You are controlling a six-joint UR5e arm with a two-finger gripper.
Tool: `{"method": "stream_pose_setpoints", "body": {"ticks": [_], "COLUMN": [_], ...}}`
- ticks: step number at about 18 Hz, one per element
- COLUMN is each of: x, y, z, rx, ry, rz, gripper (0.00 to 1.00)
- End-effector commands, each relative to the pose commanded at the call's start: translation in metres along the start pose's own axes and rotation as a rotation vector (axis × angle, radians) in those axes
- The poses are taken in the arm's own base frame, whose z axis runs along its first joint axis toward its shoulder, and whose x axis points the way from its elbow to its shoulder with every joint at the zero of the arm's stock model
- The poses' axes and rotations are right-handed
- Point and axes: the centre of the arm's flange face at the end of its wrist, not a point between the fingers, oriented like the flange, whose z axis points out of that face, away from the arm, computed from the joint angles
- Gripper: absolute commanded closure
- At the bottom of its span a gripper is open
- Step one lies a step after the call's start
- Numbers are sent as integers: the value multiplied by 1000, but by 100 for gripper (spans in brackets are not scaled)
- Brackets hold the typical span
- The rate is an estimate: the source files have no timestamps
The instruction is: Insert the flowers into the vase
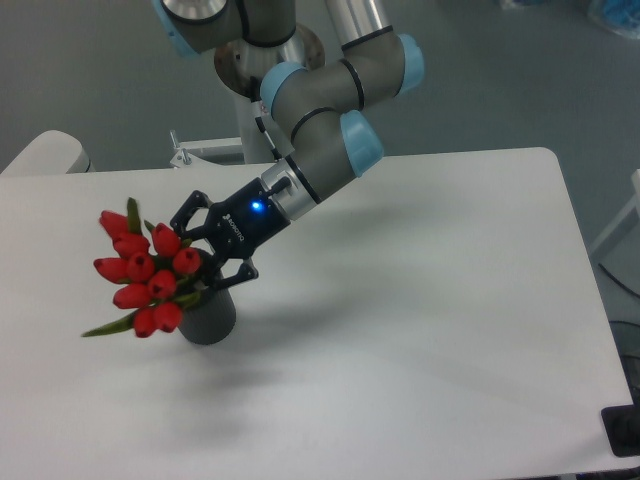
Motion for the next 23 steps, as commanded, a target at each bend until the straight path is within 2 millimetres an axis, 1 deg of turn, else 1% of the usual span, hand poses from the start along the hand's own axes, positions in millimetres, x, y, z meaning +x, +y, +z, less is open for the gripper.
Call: {"method": "stream_pose_setpoints", "body": {"ticks": [3,4,8,11,15,17,19,23], "x": [-1,-2,-4,-8,-11,-16,-19,-14], "y": [-3,-3,-8,-7,-8,-6,-15,-38], "z": [-7,-11,-36,-45,-52,-63,-77,-103], "rx": [-1,-2,7,-6,-93,-110,-130,-288], "ry": [-17,-25,-75,-99,-145,-171,-205,-318], "rz": [6,8,17,19,80,94,124,195], "gripper": [9,0,0,0,0,0,0,0]}}
